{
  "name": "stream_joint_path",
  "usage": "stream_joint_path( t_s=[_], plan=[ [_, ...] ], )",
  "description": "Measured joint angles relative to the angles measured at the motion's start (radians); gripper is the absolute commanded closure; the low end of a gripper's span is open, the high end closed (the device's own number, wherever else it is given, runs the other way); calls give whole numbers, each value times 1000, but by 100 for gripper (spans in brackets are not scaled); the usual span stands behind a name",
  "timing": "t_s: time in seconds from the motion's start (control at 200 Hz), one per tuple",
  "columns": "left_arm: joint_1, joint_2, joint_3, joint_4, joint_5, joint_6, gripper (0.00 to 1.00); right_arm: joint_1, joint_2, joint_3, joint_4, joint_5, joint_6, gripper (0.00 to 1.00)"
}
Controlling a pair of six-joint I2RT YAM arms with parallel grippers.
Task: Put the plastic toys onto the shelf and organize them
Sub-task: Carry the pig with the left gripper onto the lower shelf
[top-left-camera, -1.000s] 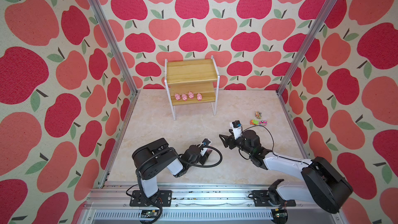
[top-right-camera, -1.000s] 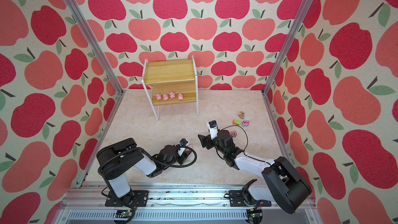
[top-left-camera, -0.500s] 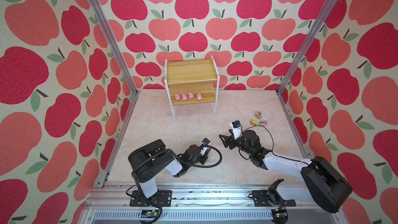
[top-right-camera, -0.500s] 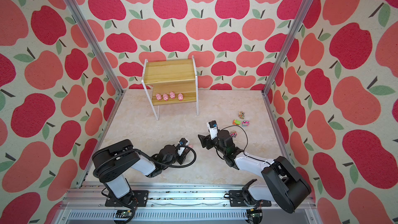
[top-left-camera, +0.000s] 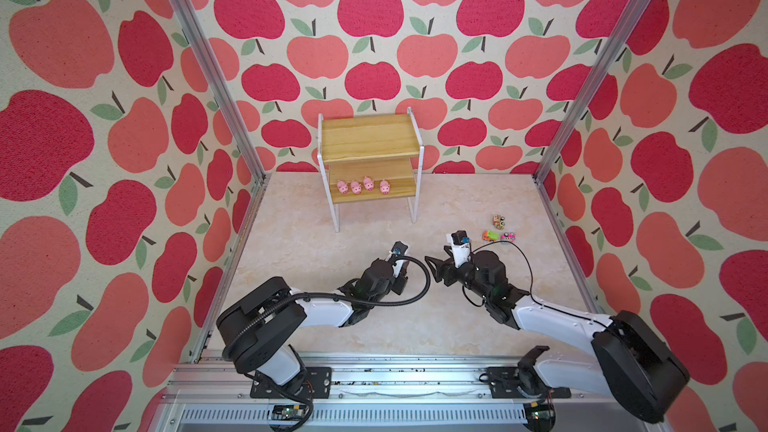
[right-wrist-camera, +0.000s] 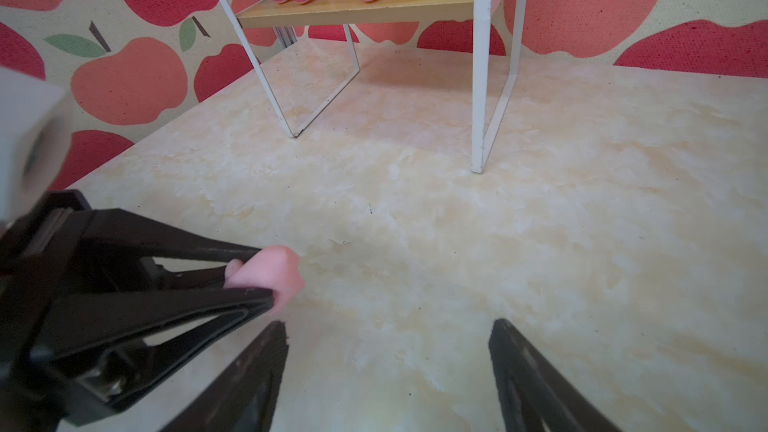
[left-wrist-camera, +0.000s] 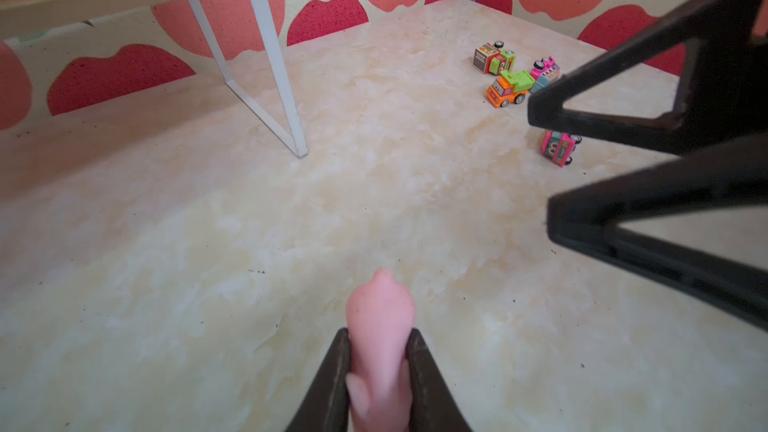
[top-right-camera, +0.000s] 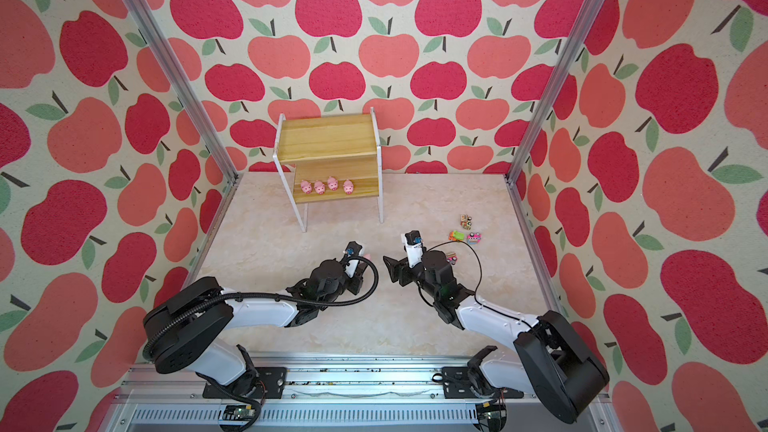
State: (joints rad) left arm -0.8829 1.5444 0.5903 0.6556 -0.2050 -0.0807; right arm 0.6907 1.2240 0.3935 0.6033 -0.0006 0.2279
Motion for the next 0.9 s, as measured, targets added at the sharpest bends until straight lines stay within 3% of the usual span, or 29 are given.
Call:
stream_joint_path(
  t_s=[0.425, 0.9],
  plan=[
    [152, 21, 349, -286, -28, -102, 76, 0, -88, -21, -22, 26, -15, 20],
    [196, 208, 628, -411, -56, -132, 76, 0, -120, -30, -30, 25, -19, 20]
  ],
)
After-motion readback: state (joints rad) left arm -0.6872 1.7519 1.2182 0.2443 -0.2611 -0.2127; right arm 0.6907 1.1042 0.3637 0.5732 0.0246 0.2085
